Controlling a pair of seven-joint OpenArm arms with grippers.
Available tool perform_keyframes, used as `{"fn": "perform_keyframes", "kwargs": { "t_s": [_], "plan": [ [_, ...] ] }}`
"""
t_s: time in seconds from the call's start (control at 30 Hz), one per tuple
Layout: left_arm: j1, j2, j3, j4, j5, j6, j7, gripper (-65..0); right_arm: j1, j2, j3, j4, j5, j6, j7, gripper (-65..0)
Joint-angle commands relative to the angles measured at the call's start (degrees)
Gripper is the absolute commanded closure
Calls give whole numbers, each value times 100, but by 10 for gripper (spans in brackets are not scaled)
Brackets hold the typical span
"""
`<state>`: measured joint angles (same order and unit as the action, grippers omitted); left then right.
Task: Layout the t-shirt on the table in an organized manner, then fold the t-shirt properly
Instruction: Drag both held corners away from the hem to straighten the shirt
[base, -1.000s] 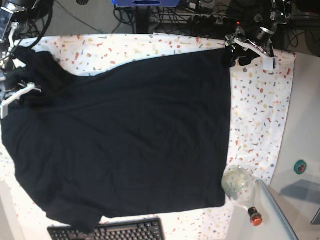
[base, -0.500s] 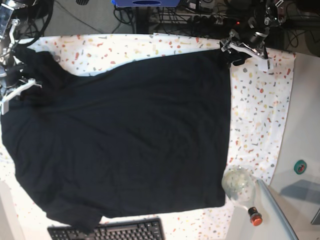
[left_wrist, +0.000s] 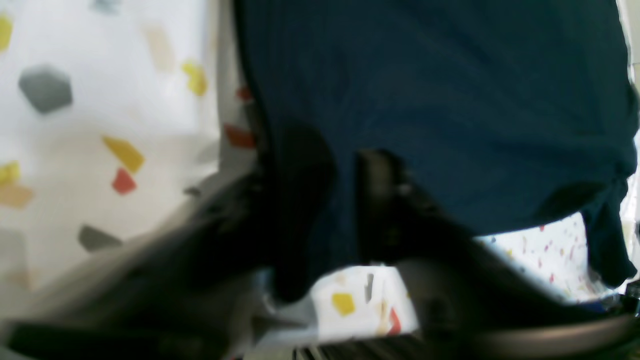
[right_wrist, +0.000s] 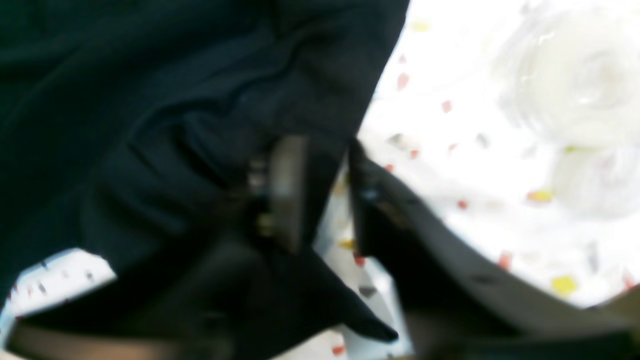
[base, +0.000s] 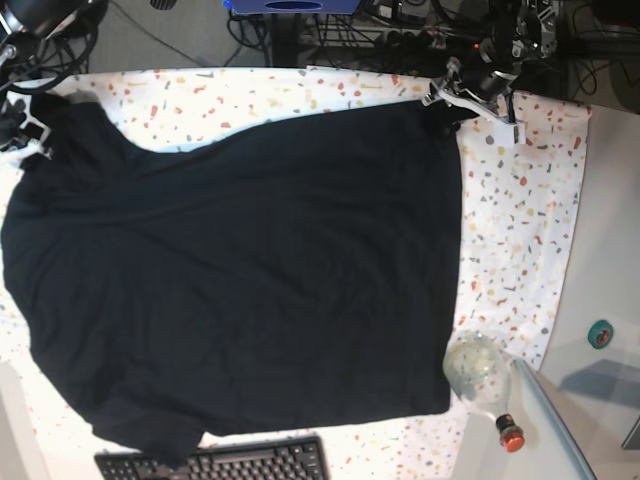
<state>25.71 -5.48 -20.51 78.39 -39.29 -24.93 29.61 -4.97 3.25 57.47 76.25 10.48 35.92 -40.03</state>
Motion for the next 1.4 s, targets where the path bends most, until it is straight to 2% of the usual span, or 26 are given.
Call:
{"fn": "perform_keyframes", "kwargs": {
  "t_s": [0.0, 0.03, 0.17, 0.7, 0.93, 1.0, 1.03, 1.1, 1.13, 1.37],
  "plan": [
    [26, -37, 7, 42, -5, 18, 33, -43, 88, 216, 156, -95, 55, 122, 51, -242],
    [26, -37, 7, 42, -5, 18, 33, 0, 159, 269, 244, -289, 55, 236, 7, -269],
    [26, -37, 7, 42, 4, 18, 33, 0, 229, 462, 262, -886, 55, 324, -36, -284],
    [26, -125, -1, 69, -5, 18, 42, 0, 370, 436, 244, -983, 55, 408, -230, -290],
    [35, -125, 7, 95, 4, 18, 42, 0, 537, 462, 253, -1475, 46, 408, -212, -282],
    [35, -125, 7, 95, 4, 18, 42, 0, 537, 436, 253, -1467, 46, 408, -230, -246],
    [44, -125, 7, 95, 4, 18, 42, 0, 537, 436, 253, -1458, 46, 408, -239, -197],
    [44, -125, 7, 95, 4, 27, 42, 0, 519, 436, 253, -1458, 46, 408, -247, -44],
    [53, -125, 7, 95, 12, 27, 42, 0, 519, 436, 253, -1458, 46, 408, -247, 0],
    [141, -125, -28, 288, 12, 36, 42, 0, 299, 418, 262, -1097, 46, 408, -450, 0]
  ]
}}
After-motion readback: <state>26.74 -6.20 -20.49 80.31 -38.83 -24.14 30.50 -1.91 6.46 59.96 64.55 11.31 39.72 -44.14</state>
